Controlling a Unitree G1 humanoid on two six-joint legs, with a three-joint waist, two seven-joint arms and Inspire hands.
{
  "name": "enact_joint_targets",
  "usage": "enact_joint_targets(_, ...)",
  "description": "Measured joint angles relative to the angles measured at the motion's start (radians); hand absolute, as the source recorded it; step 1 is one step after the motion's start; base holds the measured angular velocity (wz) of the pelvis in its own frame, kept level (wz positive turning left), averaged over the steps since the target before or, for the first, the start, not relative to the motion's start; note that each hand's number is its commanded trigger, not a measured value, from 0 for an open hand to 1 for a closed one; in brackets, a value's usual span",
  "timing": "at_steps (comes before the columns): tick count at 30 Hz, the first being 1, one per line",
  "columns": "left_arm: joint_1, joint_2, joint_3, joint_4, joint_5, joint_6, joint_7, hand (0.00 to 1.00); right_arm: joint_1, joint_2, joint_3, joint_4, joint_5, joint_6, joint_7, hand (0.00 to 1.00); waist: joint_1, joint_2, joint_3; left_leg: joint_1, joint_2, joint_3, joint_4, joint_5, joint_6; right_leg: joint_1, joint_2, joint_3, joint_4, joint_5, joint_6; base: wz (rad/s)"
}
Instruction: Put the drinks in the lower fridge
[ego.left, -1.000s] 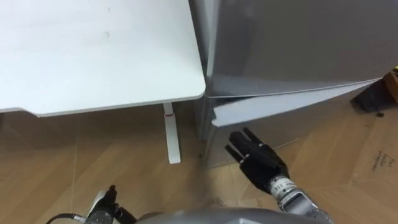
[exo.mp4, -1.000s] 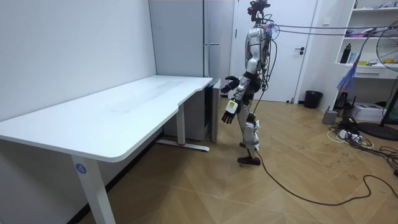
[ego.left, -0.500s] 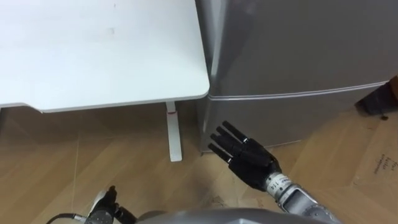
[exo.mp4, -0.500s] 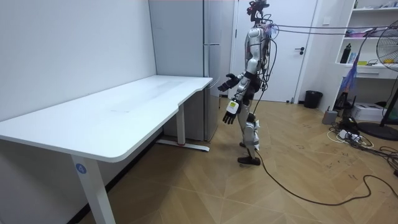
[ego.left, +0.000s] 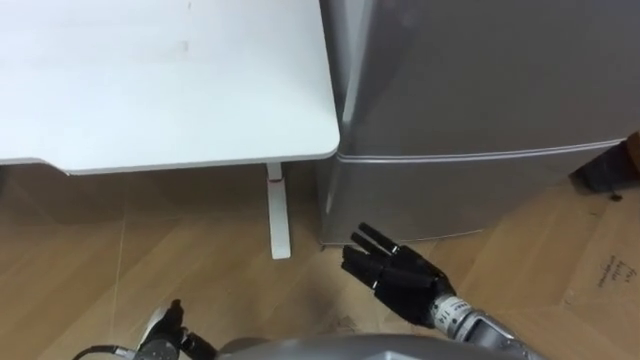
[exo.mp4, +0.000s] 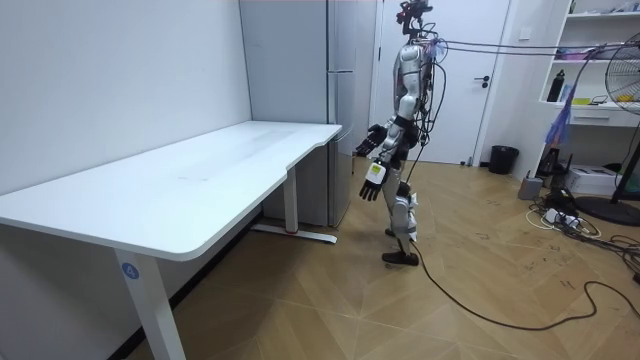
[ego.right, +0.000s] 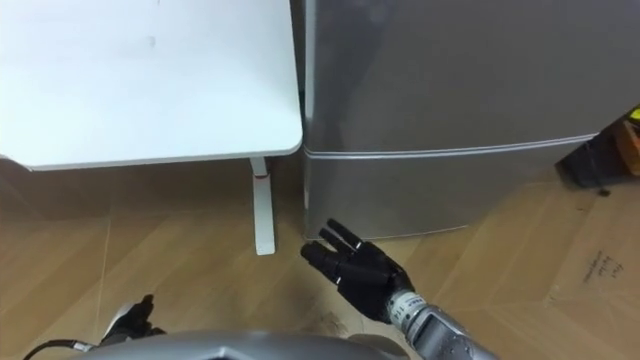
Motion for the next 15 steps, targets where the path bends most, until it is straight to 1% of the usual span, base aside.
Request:
enact_joint_targets(1, 0.002, 0.000, 0.000, 0.000, 0.000, 0.000, 0.000, 0.00, 0.000, 0.000, 0.000, 0.002, 0.000, 0.000, 0.000, 0.00, 0.002, 0.000, -0.0002, 0.000, 0.000, -0.001, 0.000, 0.000, 0.000, 0.001, 0.000, -0.001, 0.000, 0.000, 0.000, 0.04)
enact_joint_targets(4, 0.016, 0.000, 0.000, 0.000, 0.000, 0.000, 0.005, 0.00, -0.004, 0.002, 0.000, 0.021, -0.001, 0.000, 0.000, 0.00, 0.000, -0.001, -0.0007, 0.000, -0.001, -0.013, 0.002, 0.000, 0.000, 0.007, -0.002, -0.025, -0.002, 0.000, 0.000, 0.13)
enact_joint_targets(5, 0.021, 0.000, 0.000, 0.000, -0.001, 0.001, 0.007, 0.00, -0.007, 0.005, 0.000, 0.042, 0.001, 0.000, 0.000, 0.00, -0.004, -0.001, -0.0008, 0.003, -0.001, -0.024, 0.004, 0.000, 0.000, 0.017, -0.004, -0.039, -0.004, 0.000, 0.000, 0.25)
enact_joint_targets(9, 0.034, 0.000, 0.002, 0.002, 0.002, 0.012, 0.015, 0.00, -0.029, 0.008, -0.002, 0.140, -0.004, 0.003, -0.001, 0.00, -0.001, -0.001, -0.0012, 0.003, -0.006, -0.049, 0.009, 0.000, 0.000, 0.038, -0.010, -0.080, -0.017, 0.000, 0.000, 0.20)
enact_joint_targets(13, 0.054, -0.001, 0.000, 0.002, 0.002, 0.018, 0.014, 0.00, -0.042, 0.008, -0.012, 0.193, -0.008, 0.011, -0.001, 0.00, 0.001, 0.002, -0.0006, 0.003, -0.007, -0.060, 0.011, 0.000, 0.000, 0.046, -0.011, -0.092, -0.021, 0.000, 0.000, 0.11)
enact_joint_targets(15, 0.065, -0.004, 0.000, 0.002, 0.004, 0.032, 0.012, 0.00, -0.039, 0.006, -0.011, 0.210, -0.014, 0.013, -0.001, 0.00, -0.001, 0.001, -0.0004, 0.000, -0.008, -0.078, 0.011, 0.000, 0.000, 0.052, -0.012, -0.111, -0.020, 0.000, 0.000, 0.18)
